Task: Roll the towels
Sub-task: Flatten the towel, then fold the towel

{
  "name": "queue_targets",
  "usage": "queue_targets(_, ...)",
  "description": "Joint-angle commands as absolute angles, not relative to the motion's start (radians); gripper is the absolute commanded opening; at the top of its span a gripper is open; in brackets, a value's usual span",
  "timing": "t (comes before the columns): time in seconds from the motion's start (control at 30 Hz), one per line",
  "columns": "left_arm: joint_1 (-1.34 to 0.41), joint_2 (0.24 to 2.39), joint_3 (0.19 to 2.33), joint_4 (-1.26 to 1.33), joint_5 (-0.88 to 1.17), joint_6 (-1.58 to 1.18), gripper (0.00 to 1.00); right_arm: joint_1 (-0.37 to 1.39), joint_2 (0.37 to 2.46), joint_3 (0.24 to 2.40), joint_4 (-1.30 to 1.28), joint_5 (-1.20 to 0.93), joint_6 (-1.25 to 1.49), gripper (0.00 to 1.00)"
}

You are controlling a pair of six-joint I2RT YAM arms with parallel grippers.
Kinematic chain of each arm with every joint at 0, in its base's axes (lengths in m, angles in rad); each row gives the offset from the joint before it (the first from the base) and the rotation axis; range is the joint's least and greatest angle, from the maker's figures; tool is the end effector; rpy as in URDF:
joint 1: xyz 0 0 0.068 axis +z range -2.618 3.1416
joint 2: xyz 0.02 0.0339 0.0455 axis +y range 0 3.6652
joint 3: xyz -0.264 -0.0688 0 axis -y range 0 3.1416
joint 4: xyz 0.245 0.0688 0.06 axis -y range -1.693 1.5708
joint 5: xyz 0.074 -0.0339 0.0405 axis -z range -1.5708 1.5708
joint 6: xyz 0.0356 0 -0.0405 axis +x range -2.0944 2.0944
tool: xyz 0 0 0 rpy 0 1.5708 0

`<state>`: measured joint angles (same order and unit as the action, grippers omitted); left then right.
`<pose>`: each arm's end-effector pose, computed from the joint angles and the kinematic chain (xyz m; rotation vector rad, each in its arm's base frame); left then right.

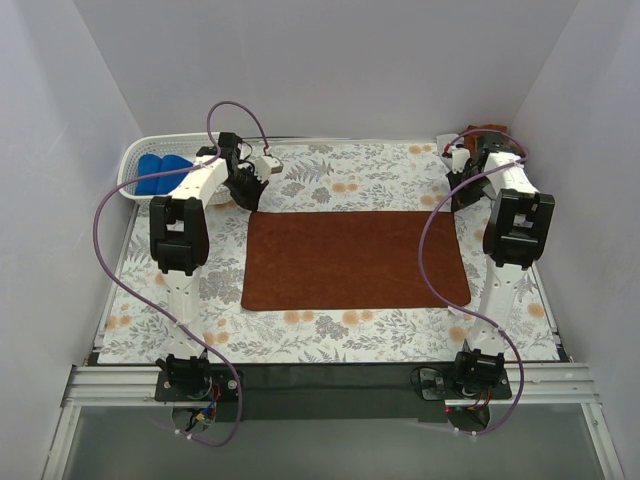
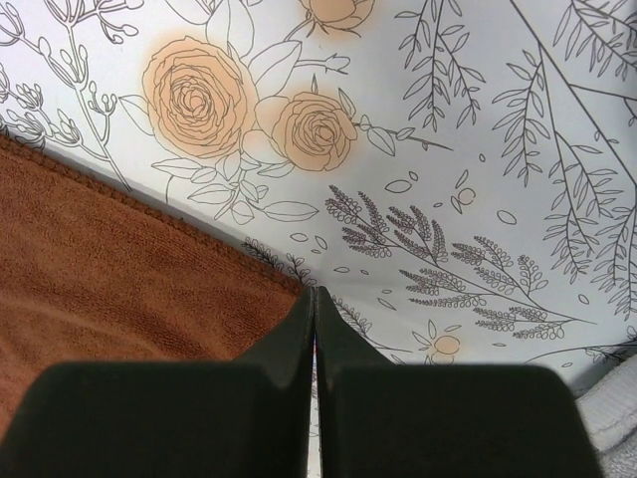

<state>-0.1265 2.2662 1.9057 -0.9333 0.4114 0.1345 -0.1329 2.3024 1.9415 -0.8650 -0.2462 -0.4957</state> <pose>0.4632 -0.0733 0.1834 0.4463 2.7730 -0.5842 0.4804 -0.0555 0.1774 -0.5512 2.6785 0.1745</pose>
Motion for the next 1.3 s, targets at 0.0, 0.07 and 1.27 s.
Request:
queue_targets(0.0,-0.126,2.250,1.950,-0.951,0.448,0.147,0.00,-0.138,2.238,1.980,-0.873,-0.272,-0.494,0.01)
queue_targets(0.07,-0.126,2.238,1.948,-0.936,0.440,0.143,0.00,-0.138,2.233,1.989,-0.873,-0.273,-0.489,0.01)
queue_targets(1.27,-0.081,1.839,1.602,-1.055,0.612,0.357,0.00,-0.170,1.928,1.692,-0.893,-0.287,-0.664,0.01)
